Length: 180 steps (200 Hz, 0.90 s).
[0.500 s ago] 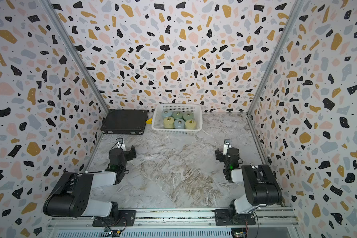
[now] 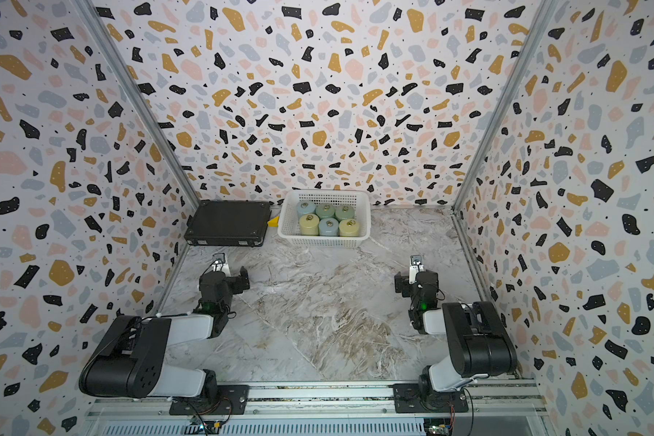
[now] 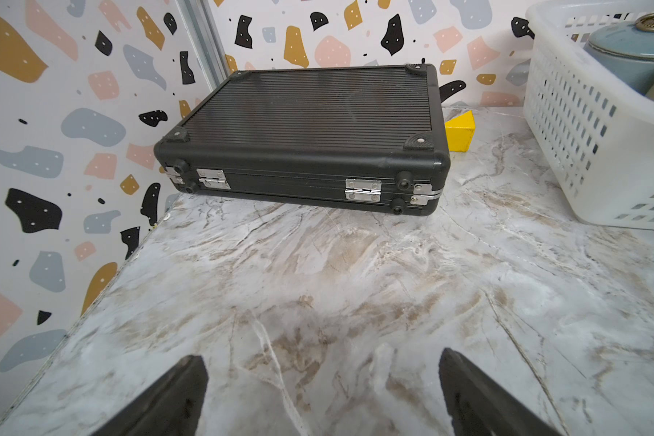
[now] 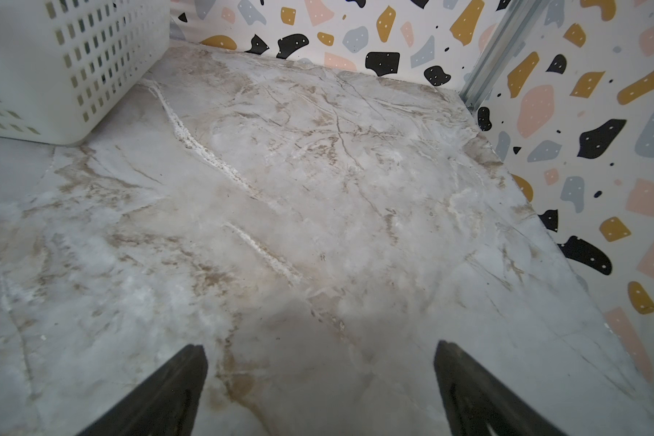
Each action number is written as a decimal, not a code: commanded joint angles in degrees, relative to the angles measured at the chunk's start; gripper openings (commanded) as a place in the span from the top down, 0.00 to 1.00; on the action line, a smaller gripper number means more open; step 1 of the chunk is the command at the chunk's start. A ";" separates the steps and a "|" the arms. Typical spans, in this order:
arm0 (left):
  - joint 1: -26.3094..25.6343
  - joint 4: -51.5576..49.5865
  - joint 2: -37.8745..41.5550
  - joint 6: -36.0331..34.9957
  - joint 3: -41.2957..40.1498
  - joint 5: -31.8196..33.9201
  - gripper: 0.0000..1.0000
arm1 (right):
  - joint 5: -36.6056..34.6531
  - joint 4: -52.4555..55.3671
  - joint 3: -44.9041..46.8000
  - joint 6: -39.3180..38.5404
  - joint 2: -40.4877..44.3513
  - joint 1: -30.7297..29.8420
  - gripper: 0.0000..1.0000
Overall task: Take the tea canister out of the basket
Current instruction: Move the basket to the center of the board.
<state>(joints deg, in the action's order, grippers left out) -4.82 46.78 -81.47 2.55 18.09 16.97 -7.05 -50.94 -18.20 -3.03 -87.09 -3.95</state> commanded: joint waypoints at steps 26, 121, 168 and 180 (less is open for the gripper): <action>0.25 2.78 -0.24 -0.18 -0.23 0.06 0.01 | 0.20 0.22 -1.75 0.03 0.46 0.34 0.01; 0.60 2.61 -0.25 -0.22 -0.07 -1.17 0.00 | 0.31 0.40 -1.82 0.13 0.39 0.30 0.01; 0.60 1.26 0.64 -2.00 0.35 -5.34 0.00 | -1.01 -0.09 -0.96 0.43 2.23 0.31 0.01; 0.56 -2.67 2.79 -1.70 1.54 -4.93 0.00 | -2.06 3.49 -1.56 0.86 5.26 0.30 0.01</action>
<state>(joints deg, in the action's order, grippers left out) -4.54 46.59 -81.38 2.00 18.11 14.09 -7.27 -50.70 -18.22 -2.96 -86.67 -3.86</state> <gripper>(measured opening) 0.995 0.993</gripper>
